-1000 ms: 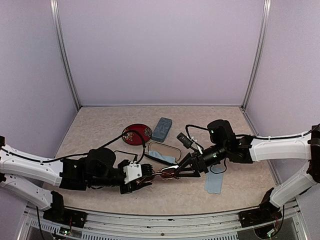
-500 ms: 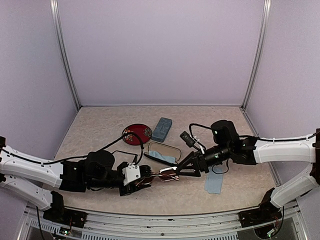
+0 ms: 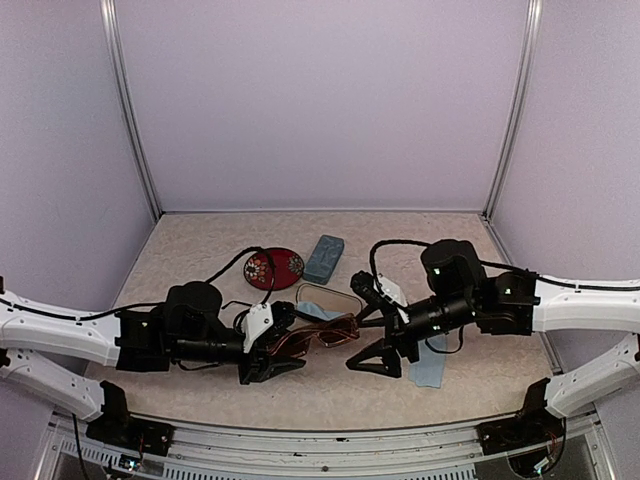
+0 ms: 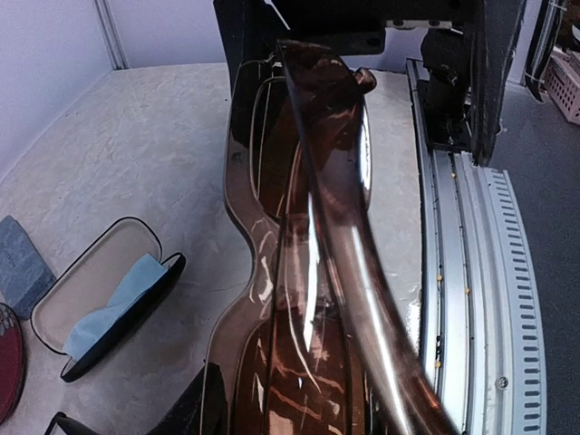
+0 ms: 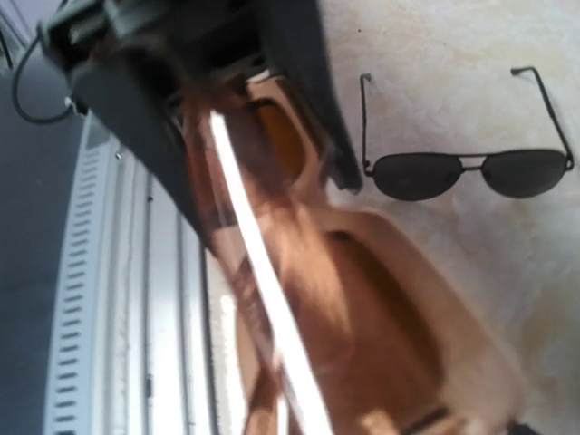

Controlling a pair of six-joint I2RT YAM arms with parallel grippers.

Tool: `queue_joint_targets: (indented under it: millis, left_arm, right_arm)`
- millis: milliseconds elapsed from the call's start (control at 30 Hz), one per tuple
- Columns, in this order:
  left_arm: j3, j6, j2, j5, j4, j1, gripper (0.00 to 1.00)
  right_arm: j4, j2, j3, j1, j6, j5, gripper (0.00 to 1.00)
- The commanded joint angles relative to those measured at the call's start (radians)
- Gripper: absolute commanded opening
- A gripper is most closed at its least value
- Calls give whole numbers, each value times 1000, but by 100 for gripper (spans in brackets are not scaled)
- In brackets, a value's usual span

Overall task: Organize the sunglasses
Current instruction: Pass from the left arm to the right

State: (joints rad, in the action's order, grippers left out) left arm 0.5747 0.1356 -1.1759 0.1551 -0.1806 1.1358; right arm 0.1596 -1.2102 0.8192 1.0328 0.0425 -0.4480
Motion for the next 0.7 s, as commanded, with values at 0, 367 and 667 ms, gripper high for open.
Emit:
queue_joint_targets:
  millis: [0, 367, 667]
  left_arm:
    - [45, -87, 6, 94, 46, -14, 26]
    - [68, -99, -37, 183, 67, -15, 27]
    - [98, -91, -84, 196, 88, -15, 27]
  right_arm:
    - [-18, -1, -7, 45, -102, 100, 100]
    - [10, -30, 54, 98, -176, 188, 94]
    - [54, -78, 101, 139, -179, 158, 70]
